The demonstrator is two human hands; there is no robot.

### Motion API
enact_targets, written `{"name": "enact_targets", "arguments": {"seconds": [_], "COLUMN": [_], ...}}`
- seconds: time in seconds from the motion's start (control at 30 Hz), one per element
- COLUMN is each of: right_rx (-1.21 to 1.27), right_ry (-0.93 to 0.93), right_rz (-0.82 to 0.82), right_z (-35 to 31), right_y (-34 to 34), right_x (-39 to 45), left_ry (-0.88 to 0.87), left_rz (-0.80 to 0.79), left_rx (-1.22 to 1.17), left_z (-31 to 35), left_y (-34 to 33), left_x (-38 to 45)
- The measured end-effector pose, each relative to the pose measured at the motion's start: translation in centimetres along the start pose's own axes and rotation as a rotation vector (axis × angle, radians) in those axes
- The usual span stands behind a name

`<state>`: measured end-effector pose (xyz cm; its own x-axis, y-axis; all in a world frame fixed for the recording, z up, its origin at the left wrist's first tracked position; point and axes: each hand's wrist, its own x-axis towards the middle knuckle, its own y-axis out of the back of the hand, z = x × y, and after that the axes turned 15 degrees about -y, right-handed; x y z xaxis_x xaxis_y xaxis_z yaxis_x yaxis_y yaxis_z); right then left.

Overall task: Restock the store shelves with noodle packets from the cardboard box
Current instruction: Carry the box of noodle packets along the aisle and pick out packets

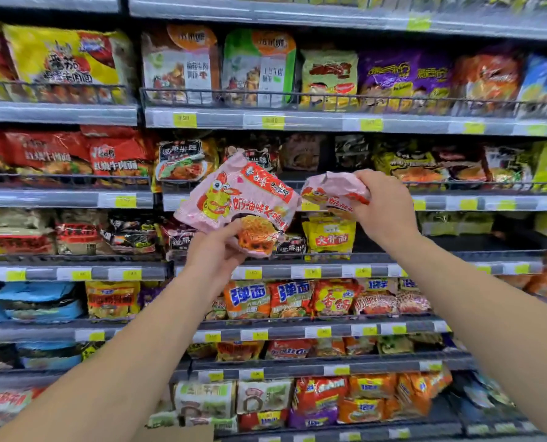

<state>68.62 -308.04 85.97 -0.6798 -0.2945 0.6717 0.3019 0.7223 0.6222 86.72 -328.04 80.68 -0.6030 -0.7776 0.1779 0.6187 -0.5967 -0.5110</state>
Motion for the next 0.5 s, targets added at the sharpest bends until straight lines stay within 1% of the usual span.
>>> {"name": "enact_targets", "arguments": {"seconds": [0.17, 0.3, 0.37, 0.5], "right_rx": [-0.152, -0.213, -0.247, -0.325], "right_ry": [0.098, 0.126, 0.131, 0.189], "right_rz": [0.078, 0.104, 0.096, 0.15], "right_z": [-0.3, -0.6, -0.7, 0.5], "right_y": [-1.3, -3.8, -5.1, -8.1], "right_x": [5.1, 8.5, 9.7, 12.2], "left_ry": [-0.072, -0.099, -0.114, -0.131], "left_rz": [0.008, -0.01, -0.014, -0.035], "left_rx": [0.006, -0.065, -0.087, -0.066], "left_z": [0.3, 0.2, 0.1, -1.1], "left_y": [-2.6, -4.2, -4.5, -4.2], "left_x": [4.1, 8.0, 9.8, 12.9]}}
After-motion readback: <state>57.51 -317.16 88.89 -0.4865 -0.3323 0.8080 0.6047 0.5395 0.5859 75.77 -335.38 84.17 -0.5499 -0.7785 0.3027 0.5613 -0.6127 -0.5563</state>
